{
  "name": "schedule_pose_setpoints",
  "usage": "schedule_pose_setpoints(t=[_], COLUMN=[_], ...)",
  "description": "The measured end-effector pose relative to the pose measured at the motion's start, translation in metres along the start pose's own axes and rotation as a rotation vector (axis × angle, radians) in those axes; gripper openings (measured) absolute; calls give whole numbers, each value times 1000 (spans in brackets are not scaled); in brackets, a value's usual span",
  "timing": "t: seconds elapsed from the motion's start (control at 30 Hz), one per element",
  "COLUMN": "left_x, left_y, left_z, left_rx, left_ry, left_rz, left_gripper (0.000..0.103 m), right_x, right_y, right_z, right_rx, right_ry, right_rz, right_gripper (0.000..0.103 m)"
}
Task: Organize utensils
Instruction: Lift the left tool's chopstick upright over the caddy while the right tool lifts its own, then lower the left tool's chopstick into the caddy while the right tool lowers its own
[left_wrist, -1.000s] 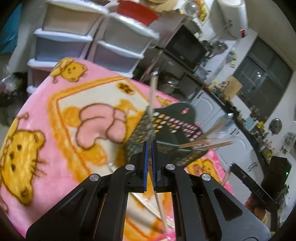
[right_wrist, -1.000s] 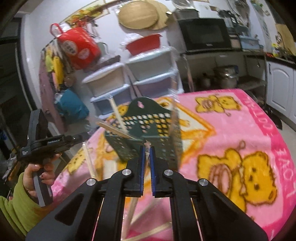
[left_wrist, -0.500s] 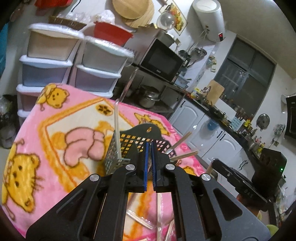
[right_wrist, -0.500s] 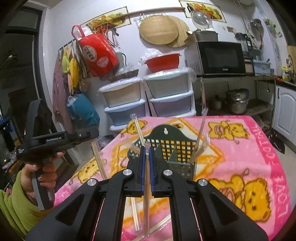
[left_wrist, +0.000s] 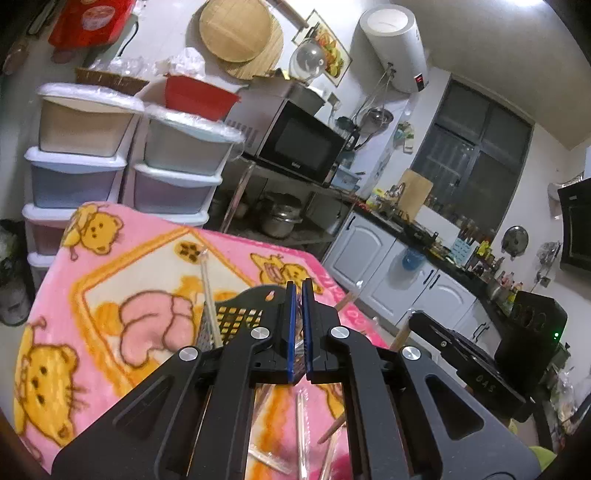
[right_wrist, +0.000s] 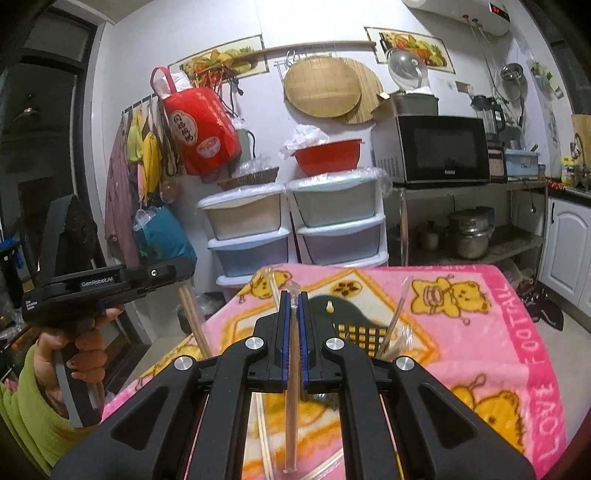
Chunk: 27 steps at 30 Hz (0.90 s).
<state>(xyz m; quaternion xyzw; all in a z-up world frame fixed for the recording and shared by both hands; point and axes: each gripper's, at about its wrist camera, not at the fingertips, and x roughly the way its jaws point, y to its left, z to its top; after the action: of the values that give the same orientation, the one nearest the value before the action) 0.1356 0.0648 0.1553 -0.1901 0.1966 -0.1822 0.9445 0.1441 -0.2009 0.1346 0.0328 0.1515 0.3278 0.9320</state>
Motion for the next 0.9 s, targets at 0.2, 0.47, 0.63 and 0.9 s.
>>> schedule_pose_setpoints(t=[0.2,0.47,0.63,0.9], left_x=[-1,1,0,0], left_y=[-12,-24,-30,-31], left_z=[14,37,54,77], left_rx=[27,71,97,120], left_ry=[-31,-65,-94,-153], left_rz=[-8,-2,11,43], left_gripper=[1,1,1,1], right_x=[-2,0,2,8], right_y=[1,5,9,16], right_z=[14,35,51,75], right_rx=[-10,-44,-67,-108], right_ry=[-36,-84,-124,-183], right_rz=[-7,-16,-15,-26], right_gripper=[4,4,4,4])
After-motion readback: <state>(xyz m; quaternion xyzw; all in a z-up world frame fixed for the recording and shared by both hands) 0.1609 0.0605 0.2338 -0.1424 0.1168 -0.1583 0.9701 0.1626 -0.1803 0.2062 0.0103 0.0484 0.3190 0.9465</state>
